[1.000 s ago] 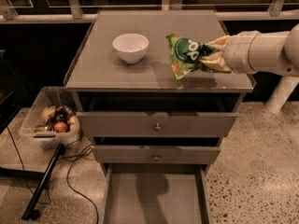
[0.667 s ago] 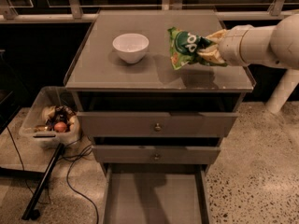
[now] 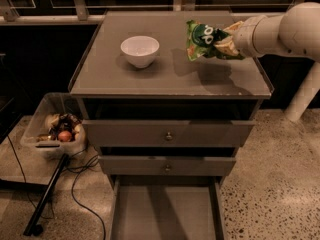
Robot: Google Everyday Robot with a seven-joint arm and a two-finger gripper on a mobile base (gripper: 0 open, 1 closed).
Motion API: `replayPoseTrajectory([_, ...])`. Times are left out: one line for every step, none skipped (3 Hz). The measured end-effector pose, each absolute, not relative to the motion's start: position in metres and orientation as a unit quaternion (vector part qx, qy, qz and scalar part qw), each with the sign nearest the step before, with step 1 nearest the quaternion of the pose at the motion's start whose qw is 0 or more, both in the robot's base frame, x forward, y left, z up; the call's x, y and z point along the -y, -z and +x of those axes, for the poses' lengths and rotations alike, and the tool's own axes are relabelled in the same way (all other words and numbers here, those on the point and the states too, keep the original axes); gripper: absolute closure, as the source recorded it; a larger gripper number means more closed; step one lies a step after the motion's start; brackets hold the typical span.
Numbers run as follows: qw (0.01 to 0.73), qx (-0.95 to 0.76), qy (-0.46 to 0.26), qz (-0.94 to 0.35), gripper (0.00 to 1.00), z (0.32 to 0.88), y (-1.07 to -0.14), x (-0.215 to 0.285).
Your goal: Pick green rice chip bag from bottom drawer and place on counter
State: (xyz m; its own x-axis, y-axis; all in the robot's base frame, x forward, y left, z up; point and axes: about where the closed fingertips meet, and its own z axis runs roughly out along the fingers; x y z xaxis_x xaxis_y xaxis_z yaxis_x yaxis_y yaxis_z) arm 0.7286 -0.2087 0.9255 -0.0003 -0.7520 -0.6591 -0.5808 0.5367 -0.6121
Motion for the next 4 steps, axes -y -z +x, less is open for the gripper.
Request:
replayPoseTrajectory([0.513, -0.710, 0.057, -0.479, 1.00, 0.724, -0.906, 0.210])
replayPoseTrajectory([0.506, -0.710, 0.029, -0.489, 1.00, 0.711, -0.890, 0.203])
replayPoseTrajectory([0.505, -0.704, 0.009, -0.499, 1.00, 0.702, -0.884, 0.195])
replayPoseTrajectory([0.504, -0.704, 0.008, -0.500, 0.83, 0.701, -0.884, 0.195])
